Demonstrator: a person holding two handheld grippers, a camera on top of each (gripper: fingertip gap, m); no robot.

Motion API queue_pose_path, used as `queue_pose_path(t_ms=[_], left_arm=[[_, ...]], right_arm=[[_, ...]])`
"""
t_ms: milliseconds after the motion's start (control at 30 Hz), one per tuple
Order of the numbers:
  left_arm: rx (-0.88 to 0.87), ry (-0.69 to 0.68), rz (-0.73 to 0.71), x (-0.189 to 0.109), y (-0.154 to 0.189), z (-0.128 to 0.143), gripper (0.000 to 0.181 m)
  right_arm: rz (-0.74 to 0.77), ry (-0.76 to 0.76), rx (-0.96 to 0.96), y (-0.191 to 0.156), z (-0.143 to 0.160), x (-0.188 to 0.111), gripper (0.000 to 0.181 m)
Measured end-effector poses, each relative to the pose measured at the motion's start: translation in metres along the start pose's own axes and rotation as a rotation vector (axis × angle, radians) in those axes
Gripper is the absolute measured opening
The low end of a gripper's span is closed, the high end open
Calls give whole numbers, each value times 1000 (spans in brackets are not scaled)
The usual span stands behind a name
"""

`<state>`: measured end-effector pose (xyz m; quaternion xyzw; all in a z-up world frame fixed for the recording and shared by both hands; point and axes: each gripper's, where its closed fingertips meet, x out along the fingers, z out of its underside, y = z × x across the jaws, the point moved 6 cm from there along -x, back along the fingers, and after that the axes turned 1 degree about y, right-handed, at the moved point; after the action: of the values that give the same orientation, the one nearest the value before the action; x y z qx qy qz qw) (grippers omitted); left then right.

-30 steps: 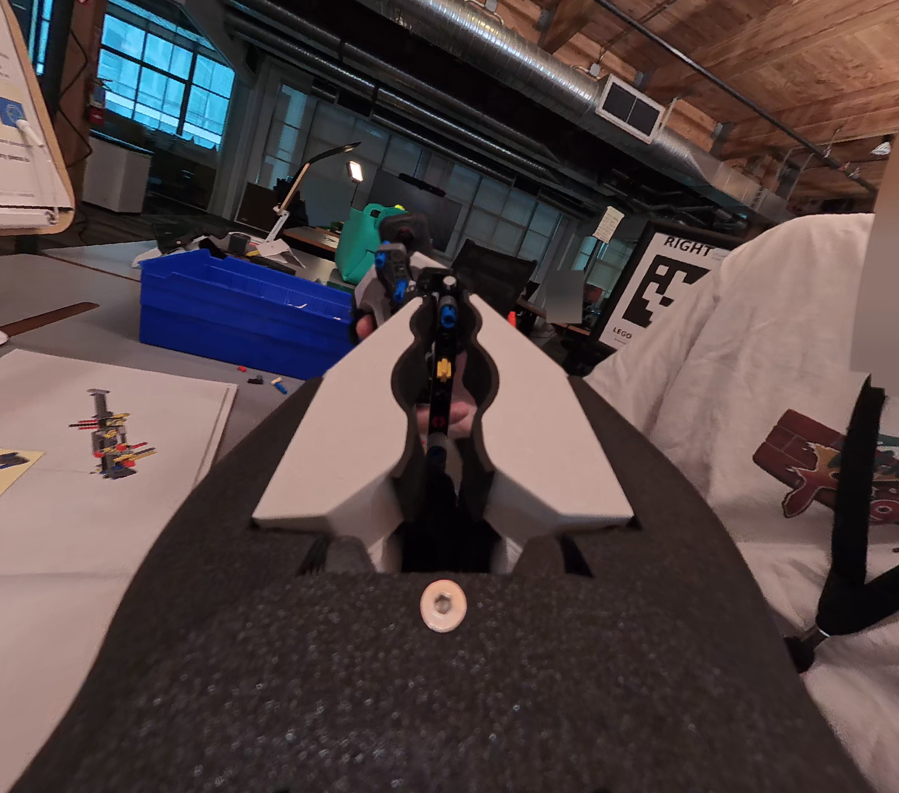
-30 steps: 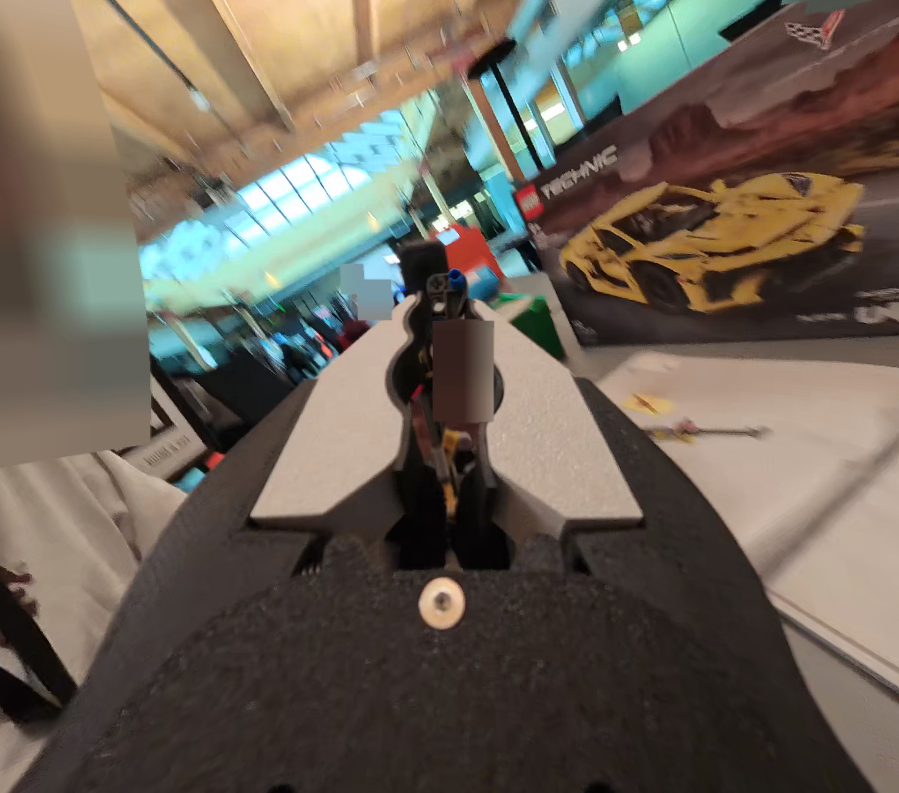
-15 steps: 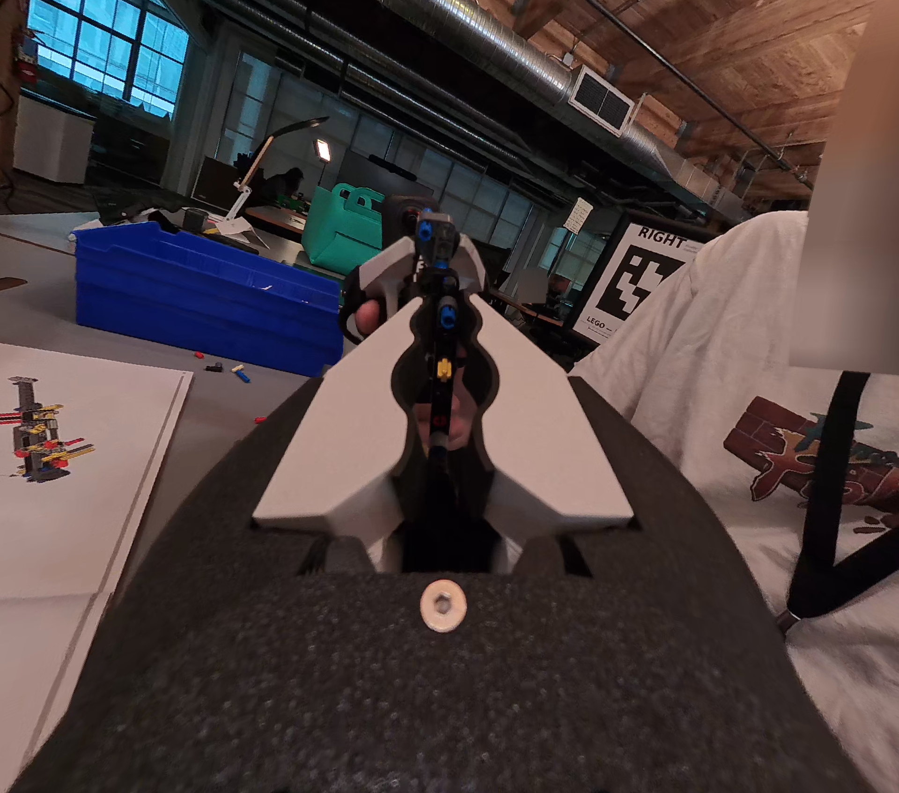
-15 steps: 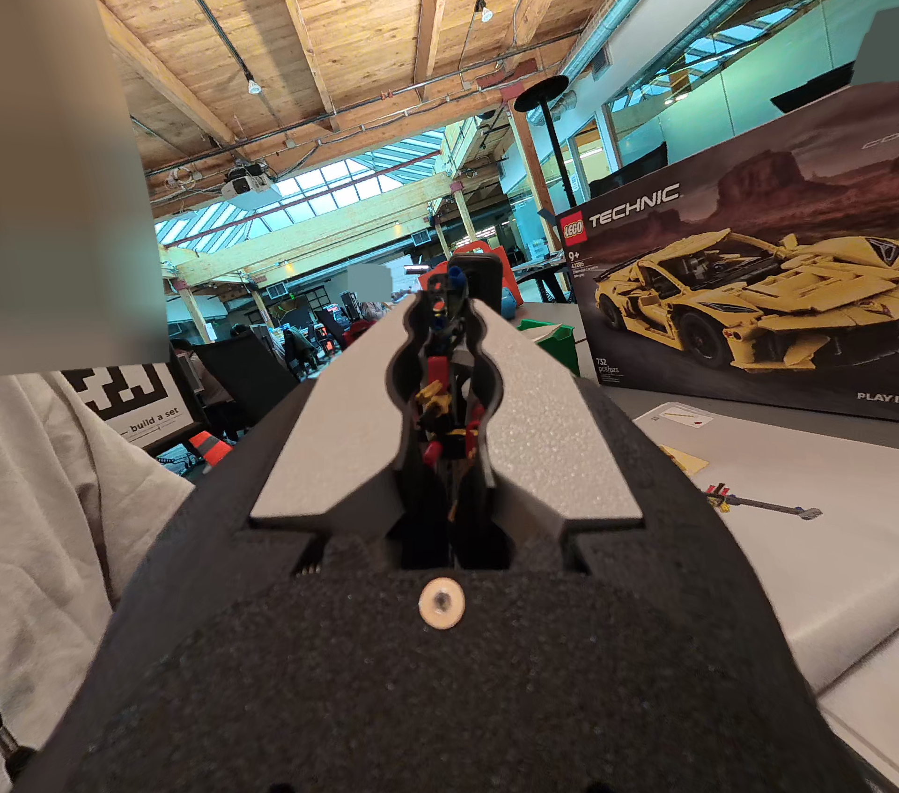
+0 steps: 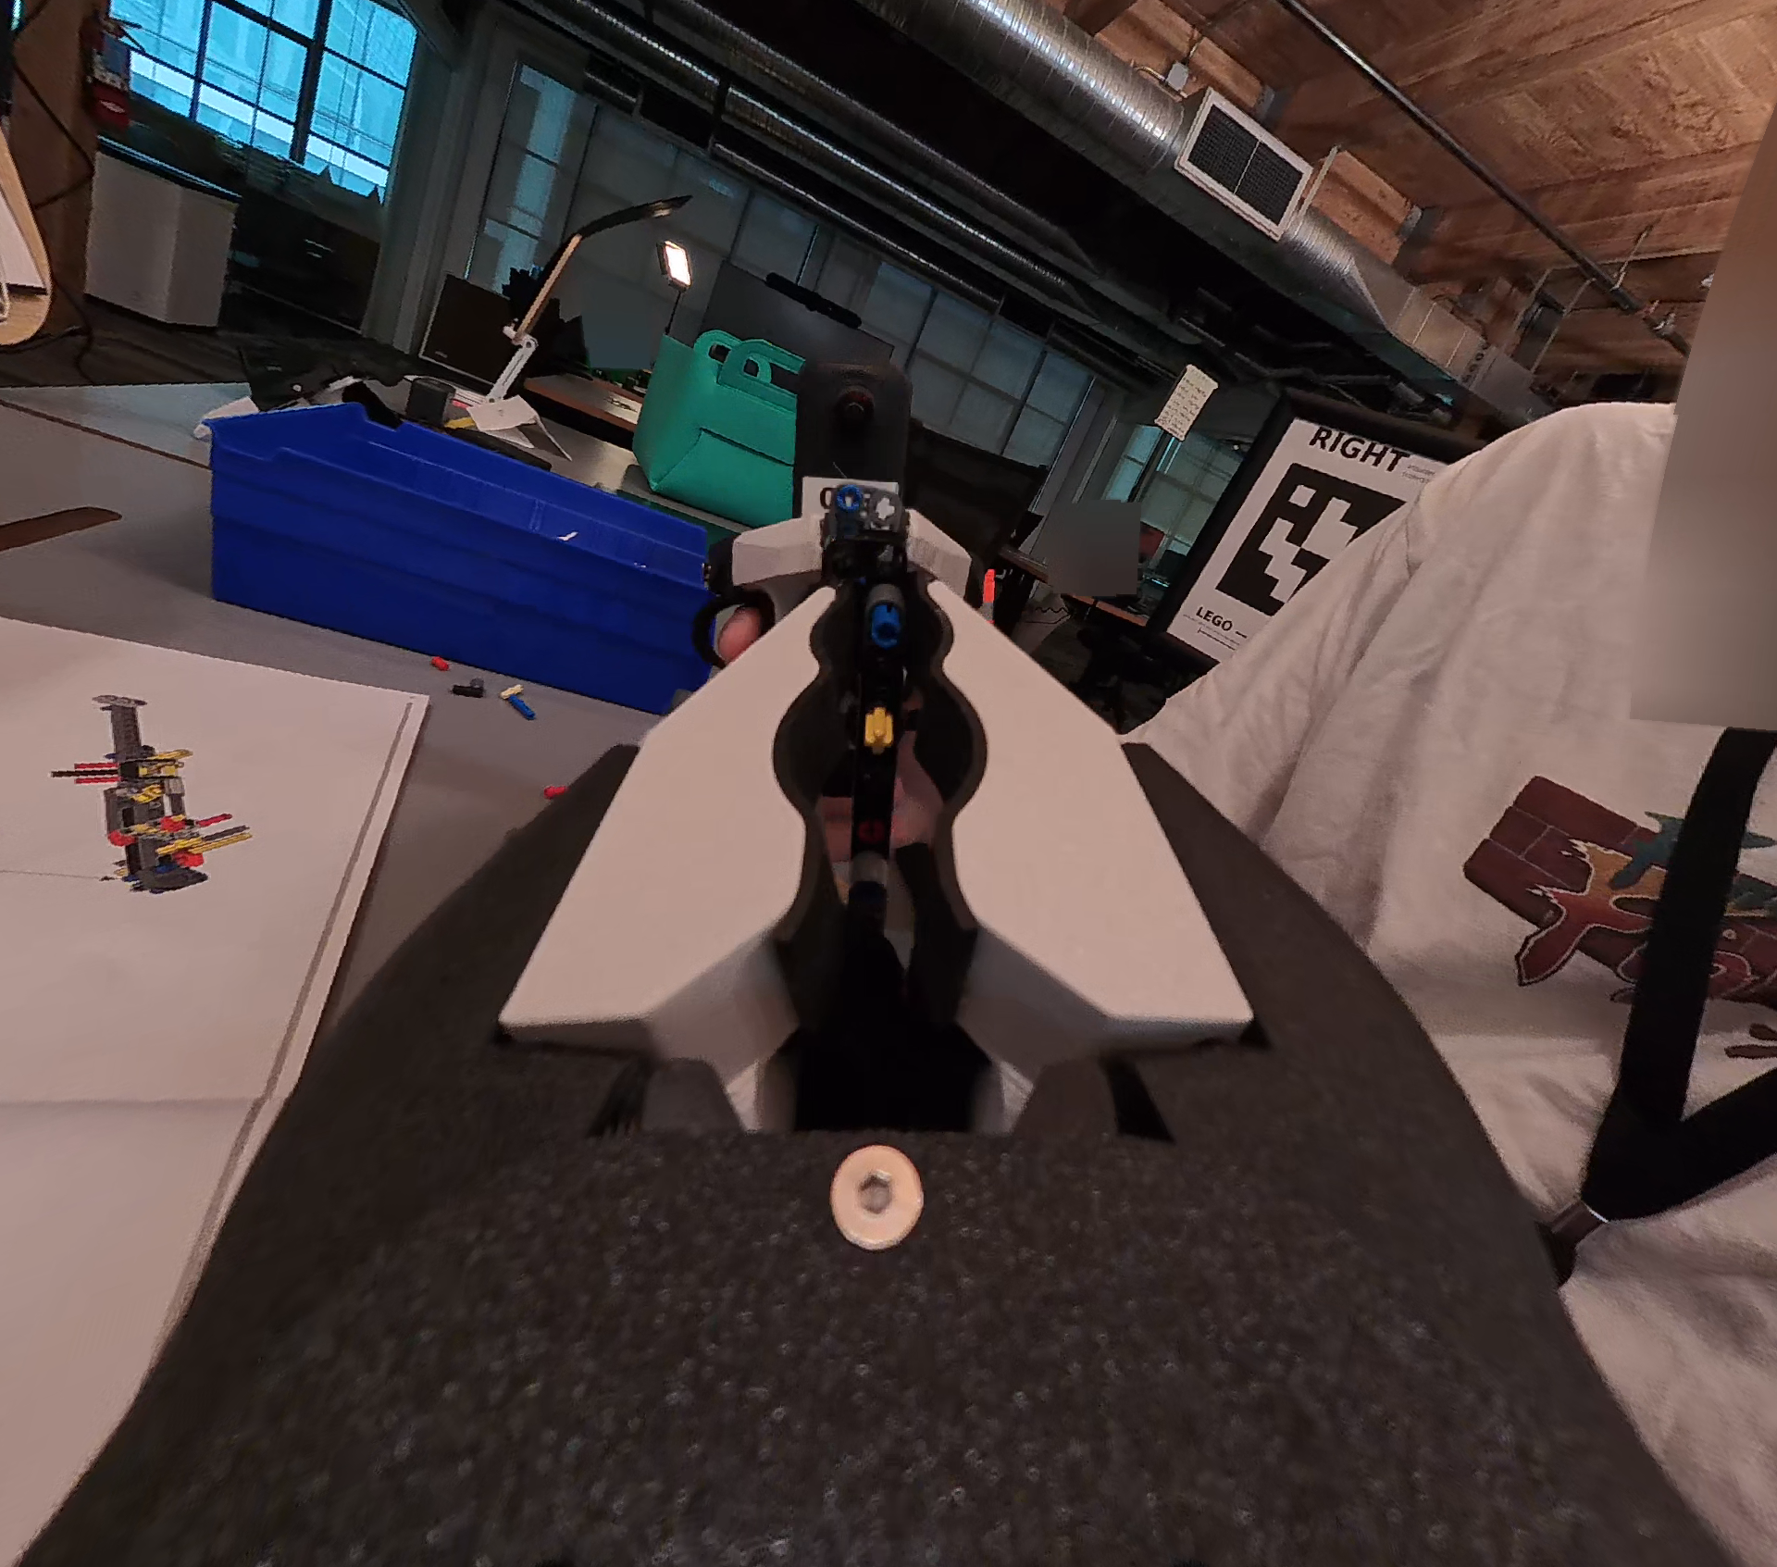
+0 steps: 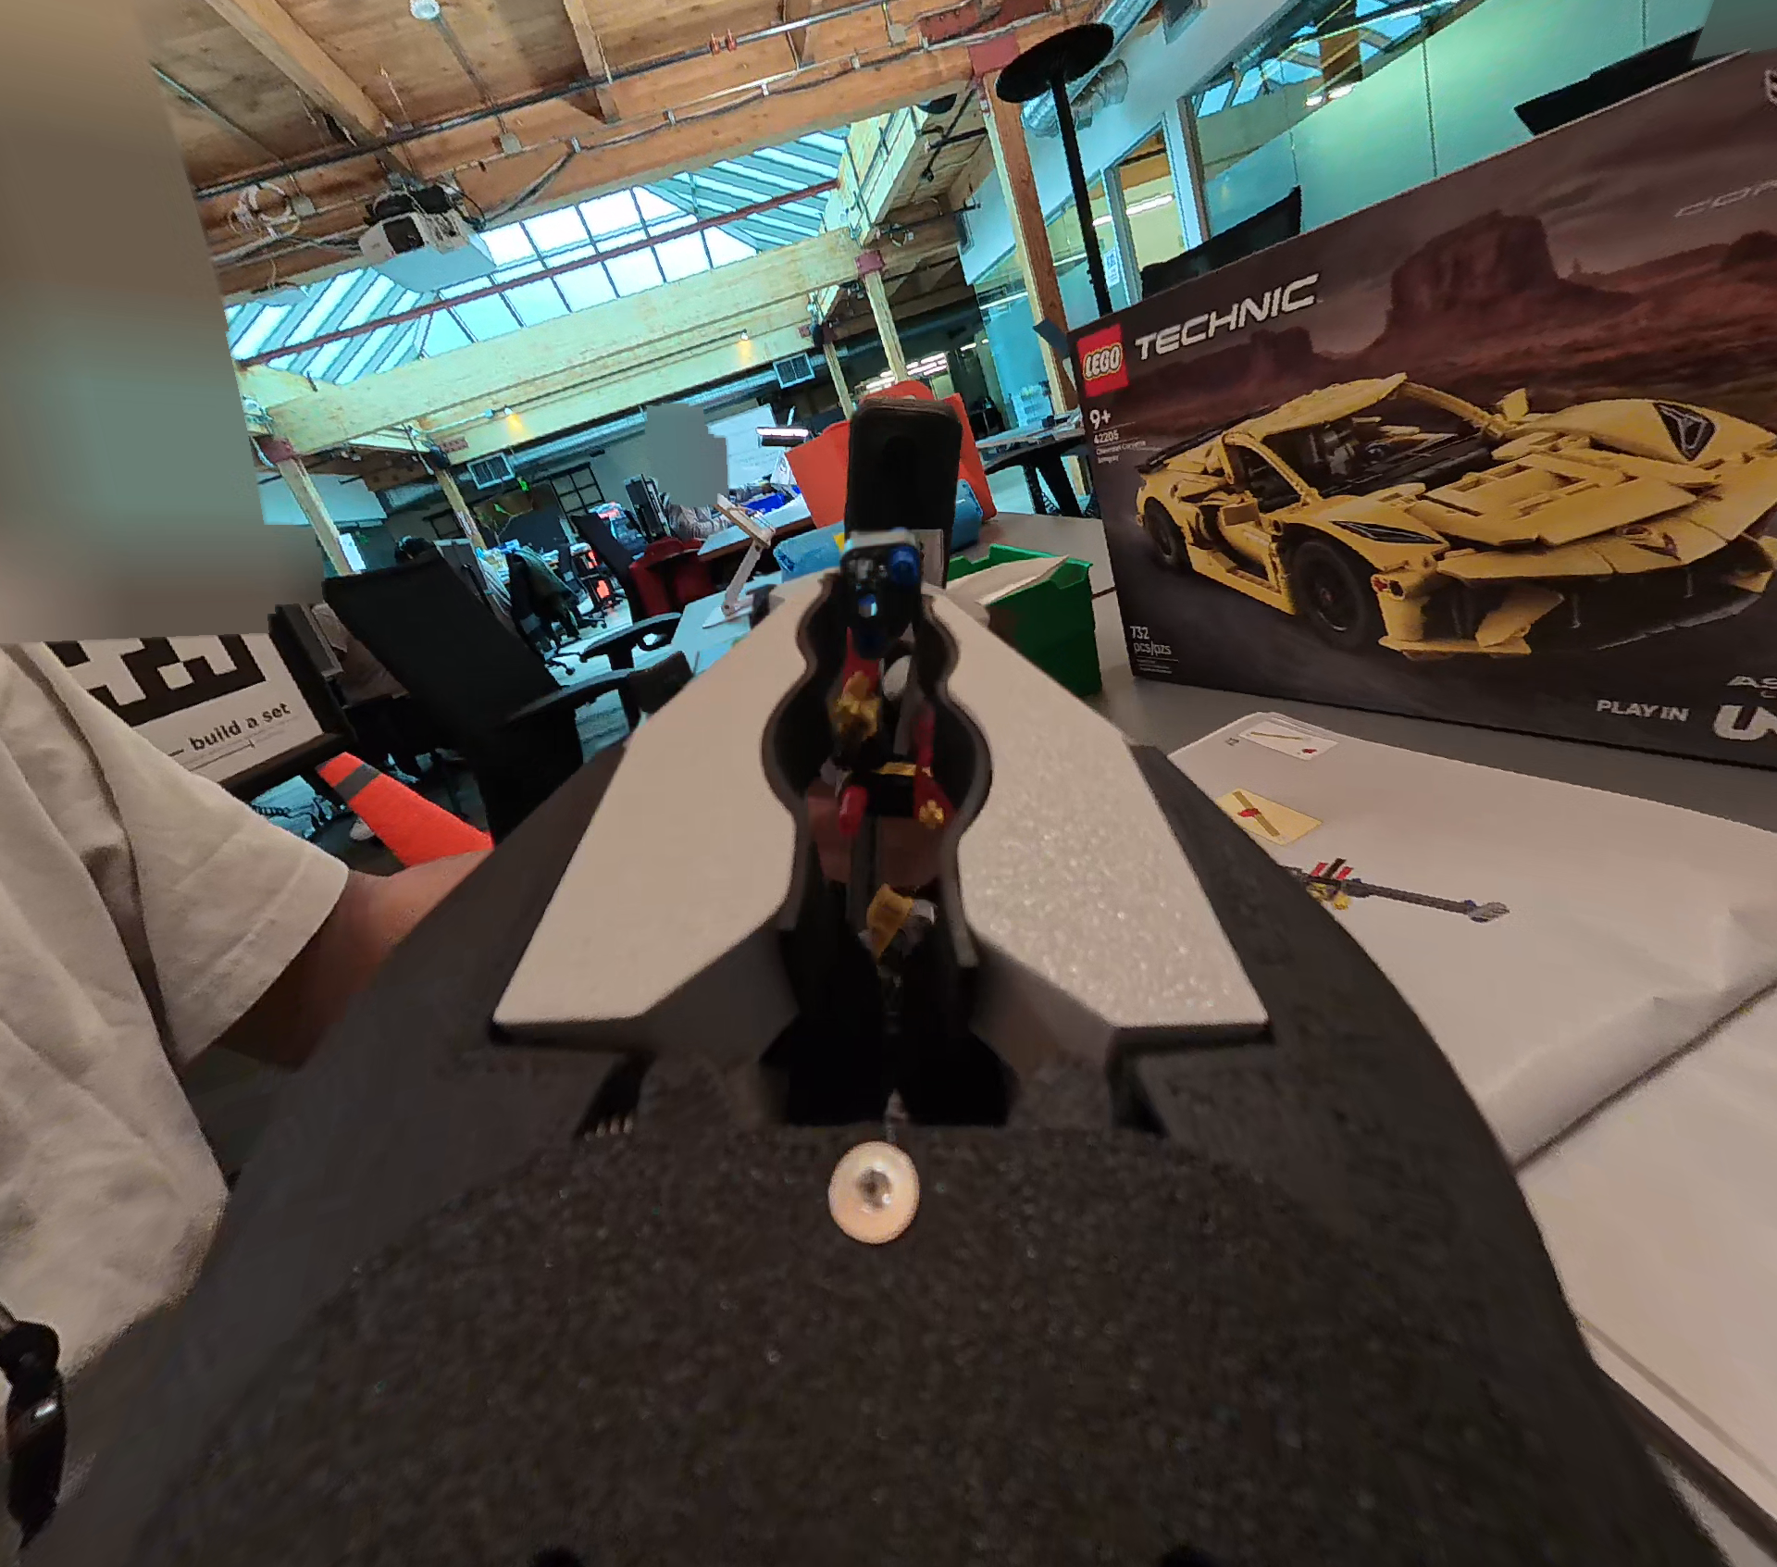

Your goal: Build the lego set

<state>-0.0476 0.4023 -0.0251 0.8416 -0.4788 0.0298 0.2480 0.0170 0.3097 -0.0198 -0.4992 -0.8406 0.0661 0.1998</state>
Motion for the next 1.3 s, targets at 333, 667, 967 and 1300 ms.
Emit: queue_pose_path(t_ms=[333,667,967,1300], left_arm=[[19,-34,-26,2,-1,3,6],[45,-60,-20,-3,3,0,6],[158,-113,-40,2,18,-3,6],[169,-112,-24,4,24,-6,6]], right_arm=[[28,-110,0,4,0,-6,12],[82,-415,-198,-13,-18,3,12],[60,-534,-242,-23,-30,5,11],[66,-548,-311,-35,-36,8,11]])
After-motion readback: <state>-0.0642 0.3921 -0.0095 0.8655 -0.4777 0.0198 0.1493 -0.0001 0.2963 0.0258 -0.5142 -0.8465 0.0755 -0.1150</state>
